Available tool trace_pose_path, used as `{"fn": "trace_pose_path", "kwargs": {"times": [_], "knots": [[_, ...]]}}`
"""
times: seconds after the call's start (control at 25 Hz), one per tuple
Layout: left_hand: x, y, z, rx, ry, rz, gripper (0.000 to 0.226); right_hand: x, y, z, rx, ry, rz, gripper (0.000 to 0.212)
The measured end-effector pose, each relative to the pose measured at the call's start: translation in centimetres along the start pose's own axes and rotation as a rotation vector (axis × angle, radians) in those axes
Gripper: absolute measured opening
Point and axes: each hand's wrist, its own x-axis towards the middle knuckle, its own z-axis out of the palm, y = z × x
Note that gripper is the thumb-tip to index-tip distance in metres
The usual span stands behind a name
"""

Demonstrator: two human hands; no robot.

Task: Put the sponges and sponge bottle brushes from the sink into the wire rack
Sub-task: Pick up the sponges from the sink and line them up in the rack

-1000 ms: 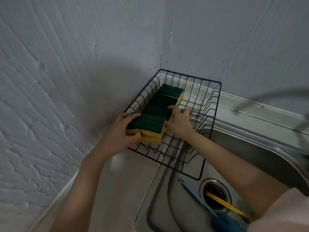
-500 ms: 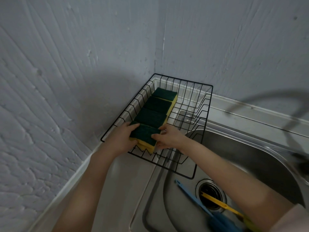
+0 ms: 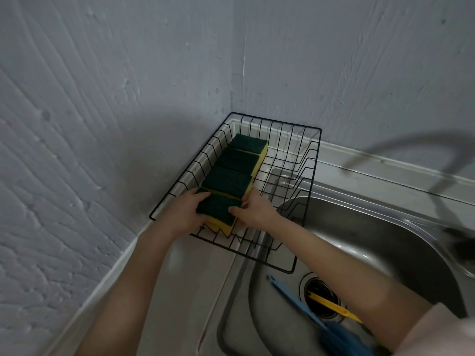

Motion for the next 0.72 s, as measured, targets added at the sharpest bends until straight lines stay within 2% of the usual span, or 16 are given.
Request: {"fn": "trace_pose_path", "kwargs": {"times": [0.08, 0.2, 0.52, 0.72], "knots": [[-0.2, 0.2, -0.5, -0.018, 0.038, 0.003, 0.051, -0.4, -0.1, -0.7, 0.042, -0.002, -0.004, 0.040], [-0.7, 1.1, -1.3, -0.008, 0.106, 0.018, 0.047, -1.3, -0.3, -2.0, 0.026, 0.021, 0.005, 0.050], [-4.5, 8.1, -2.3, 0.001, 0.294, 0.206, 0.037, -8.0, 0.1, -5.9, -0.095, 0.210, -0.215, 0.037], [-7.5, 14.3, 0.3, 0.003, 0.275, 0.313, 0.035, -13.4, 4.2, -8.9, -0.108, 0.336, -0.236, 0.030]]}}
